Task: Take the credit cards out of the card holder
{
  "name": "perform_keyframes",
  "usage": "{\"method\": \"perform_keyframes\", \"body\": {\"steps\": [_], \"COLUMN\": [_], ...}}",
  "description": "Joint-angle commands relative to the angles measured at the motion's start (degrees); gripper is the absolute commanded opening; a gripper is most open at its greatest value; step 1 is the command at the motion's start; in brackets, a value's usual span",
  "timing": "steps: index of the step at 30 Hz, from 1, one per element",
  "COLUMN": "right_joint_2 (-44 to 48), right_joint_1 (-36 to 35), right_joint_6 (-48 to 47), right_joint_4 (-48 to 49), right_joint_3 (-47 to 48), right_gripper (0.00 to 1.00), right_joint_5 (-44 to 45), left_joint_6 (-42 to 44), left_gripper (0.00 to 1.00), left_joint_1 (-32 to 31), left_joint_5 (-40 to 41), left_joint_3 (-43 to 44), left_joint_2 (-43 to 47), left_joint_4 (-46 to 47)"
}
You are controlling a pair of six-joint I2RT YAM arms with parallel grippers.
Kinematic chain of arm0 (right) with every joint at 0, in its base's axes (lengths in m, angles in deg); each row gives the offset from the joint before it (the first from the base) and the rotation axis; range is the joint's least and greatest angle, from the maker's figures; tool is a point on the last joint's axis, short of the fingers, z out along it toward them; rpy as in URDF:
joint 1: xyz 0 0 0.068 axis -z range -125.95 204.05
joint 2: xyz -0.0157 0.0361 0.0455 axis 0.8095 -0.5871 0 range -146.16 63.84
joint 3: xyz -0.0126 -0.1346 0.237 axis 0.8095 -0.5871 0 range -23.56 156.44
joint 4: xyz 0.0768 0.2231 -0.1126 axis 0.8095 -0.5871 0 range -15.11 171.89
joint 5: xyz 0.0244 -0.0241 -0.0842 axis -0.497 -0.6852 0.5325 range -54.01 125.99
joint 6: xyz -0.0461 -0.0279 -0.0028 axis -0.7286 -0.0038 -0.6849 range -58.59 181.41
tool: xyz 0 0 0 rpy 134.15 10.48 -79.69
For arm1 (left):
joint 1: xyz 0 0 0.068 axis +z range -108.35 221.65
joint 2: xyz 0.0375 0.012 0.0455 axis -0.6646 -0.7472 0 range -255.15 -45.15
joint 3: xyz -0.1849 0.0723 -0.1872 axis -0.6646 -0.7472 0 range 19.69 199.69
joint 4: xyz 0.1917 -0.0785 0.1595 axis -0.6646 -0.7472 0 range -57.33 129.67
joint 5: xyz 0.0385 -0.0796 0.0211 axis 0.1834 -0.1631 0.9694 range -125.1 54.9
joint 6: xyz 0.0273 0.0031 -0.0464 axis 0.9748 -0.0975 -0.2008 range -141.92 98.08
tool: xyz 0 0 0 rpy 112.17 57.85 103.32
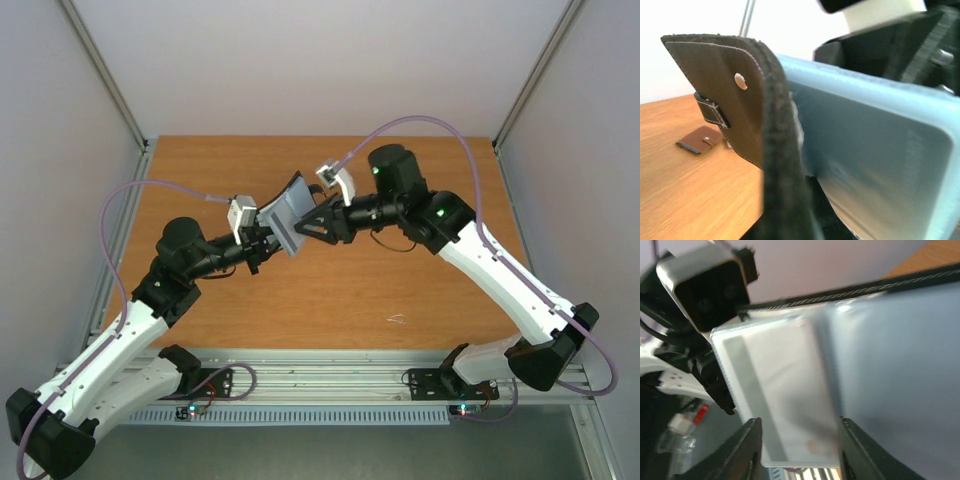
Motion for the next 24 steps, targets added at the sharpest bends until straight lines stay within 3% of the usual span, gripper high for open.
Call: {"method": "perform_keyframes", "body": {"steps": [1,5,7,10,18,24], "right_joint_2": [0.56,2.21,1.73,0.12,-0.67,-1.77], "right_joint_1": [-9.49,-16.47,-18.13,-19.45,-19.77,-19.77], "right_joint_6": [-10.50,-15.10,-16.44,-17.61,-17.98,-17.89], "right_joint_4": [-6.64,-4.49,-4.25,-4.90,-5.27,-6.67], "right_joint_3": [4.27,2.08,2.12,3.63,4.44,5.60], "right_gripper": [0.45,0.50,0.53,0.55,0.47,0.55], "right_joint_5": [18.49,37.80,41.78,44.69,48.36,45.89], "left_joint_6": [0.45,0.18,0.28,0.40,0.73,0.59], "left_gripper": [0.00,0.00,0.00,0.00,0.00,0.00], "left_joint_1": [-0.22,-0.21,-0.22,-0.22,-0.22,-0.22], "left_joint_5": [6.32,6.71,5.96,5.89,5.27,5.43], "left_joint_3": [1.42,1.60,1.53,1.60,1.53,1.30], "left_joint_2": [0.83,0.58,0.43,0.18,0.18,0.20], "left_joint_4": [-0.59,-0.97,-0.53,-0.49,-0.06,0.06]}}
